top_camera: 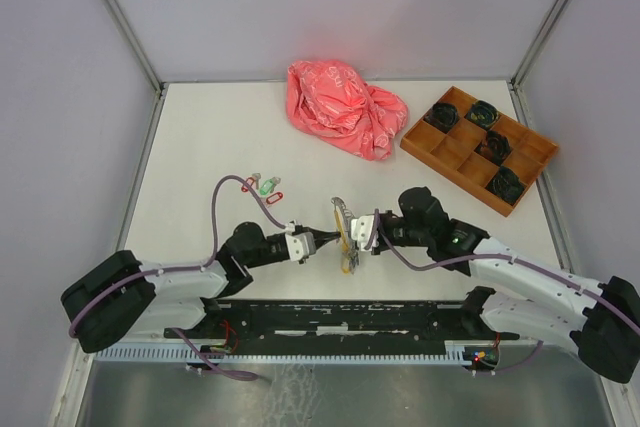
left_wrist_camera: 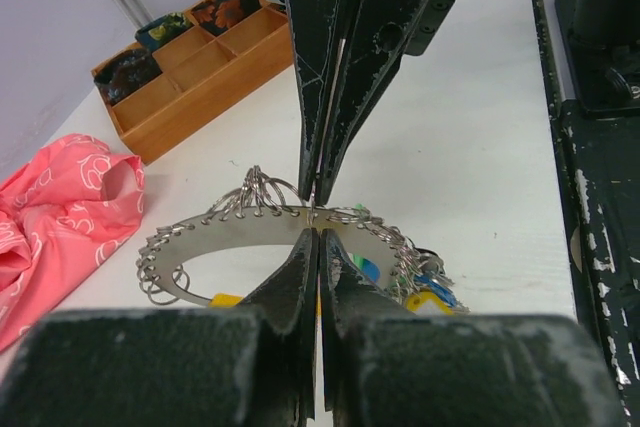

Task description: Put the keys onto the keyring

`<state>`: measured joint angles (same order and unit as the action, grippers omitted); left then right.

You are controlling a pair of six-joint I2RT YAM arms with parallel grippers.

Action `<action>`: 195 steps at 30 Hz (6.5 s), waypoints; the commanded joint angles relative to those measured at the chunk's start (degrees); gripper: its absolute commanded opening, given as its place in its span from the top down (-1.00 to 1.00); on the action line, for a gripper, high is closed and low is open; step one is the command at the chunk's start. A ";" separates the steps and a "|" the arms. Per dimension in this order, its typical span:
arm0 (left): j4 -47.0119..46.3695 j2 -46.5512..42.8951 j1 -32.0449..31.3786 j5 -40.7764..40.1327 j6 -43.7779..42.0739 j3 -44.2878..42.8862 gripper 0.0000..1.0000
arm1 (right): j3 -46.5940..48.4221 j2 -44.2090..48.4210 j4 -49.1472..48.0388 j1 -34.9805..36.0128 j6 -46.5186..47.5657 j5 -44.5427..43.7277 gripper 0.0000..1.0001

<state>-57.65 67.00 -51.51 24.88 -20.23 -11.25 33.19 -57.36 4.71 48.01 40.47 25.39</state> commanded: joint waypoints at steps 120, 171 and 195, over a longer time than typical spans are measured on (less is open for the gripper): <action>-31.29 14.62 3.45 9.91 15.01 0.26 0.95 | -2.24 2.79 -13.62 0.16 -4.07 7.23 0.99; -41.47 21.60 2.28 0.93 21.78 1.79 0.95 | -5.30 3.00 -25.66 0.07 -12.16 7.19 0.99; -24.41 11.70 2.47 -16.98 31.27 4.72 0.95 | -7.04 6.96 -17.72 -1.16 -13.18 -3.36 0.99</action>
<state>-87.61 84.77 -49.23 13.61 9.61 -6.55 23.53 -52.25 -14.68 46.76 26.65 25.08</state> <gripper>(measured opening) 0.032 0.012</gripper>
